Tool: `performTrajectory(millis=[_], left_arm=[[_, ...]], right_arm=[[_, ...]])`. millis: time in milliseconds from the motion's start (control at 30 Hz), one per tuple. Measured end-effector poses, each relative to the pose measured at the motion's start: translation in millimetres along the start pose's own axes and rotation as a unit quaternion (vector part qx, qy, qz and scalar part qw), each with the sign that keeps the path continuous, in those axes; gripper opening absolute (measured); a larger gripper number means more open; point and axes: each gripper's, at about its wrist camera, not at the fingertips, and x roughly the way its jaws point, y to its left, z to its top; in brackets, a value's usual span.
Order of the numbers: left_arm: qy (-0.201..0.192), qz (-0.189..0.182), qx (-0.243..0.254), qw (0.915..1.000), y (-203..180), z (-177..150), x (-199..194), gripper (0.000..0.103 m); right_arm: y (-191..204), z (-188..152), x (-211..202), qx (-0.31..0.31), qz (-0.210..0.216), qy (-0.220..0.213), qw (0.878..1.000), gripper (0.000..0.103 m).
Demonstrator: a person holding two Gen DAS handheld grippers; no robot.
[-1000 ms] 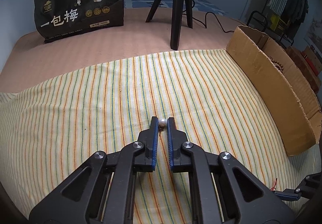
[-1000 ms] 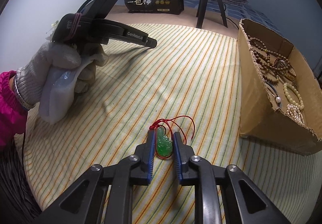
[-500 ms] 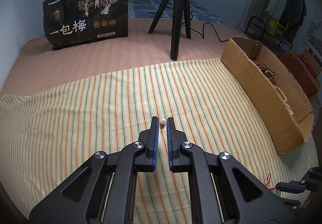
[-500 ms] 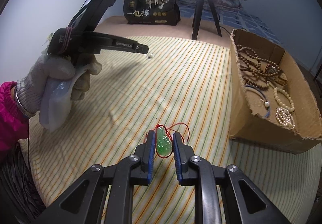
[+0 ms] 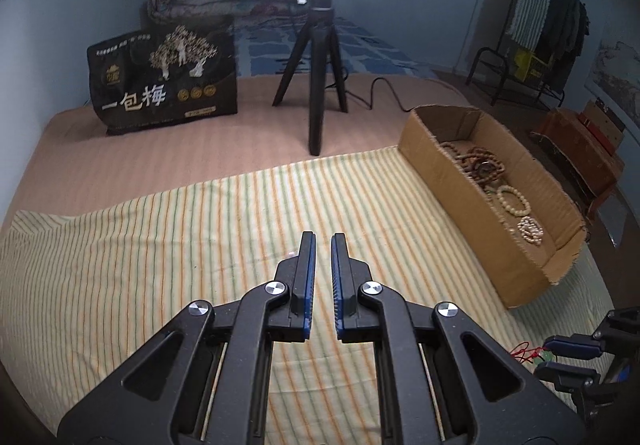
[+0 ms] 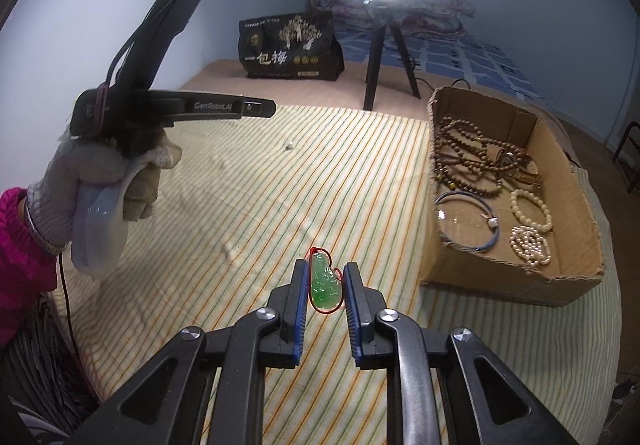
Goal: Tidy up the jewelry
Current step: 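Lift and carry the pendant over the box with the right tool while the left tool carries the earring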
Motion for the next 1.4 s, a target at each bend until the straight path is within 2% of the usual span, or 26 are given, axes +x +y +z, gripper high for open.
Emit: performTrajectory(millis=[267, 700, 1400], left_arm=[[-0.015, -0.022, 0.022, 0.9994, -29.9, 6.5, -15.7, 0.006], [-0.021, -0.052, 0.039, 0.9977, -67.6, 12.6, -23.8, 0.006], [-0.014, -0.089, 0.069, 0.9936, -134.4, 17.3, -10.2, 0.006]], right_arm=[[-21.0, 5.8, -23.3, 0.017, -0.013, -0.022, 1.000, 0.016], [-77.0, 25.3, -56.2, 0.049, -0.048, -0.056, 0.996, 0.016], [-133.3, 53.5, -44.8, 0.061, -0.093, -0.057, 0.992, 0.016]])
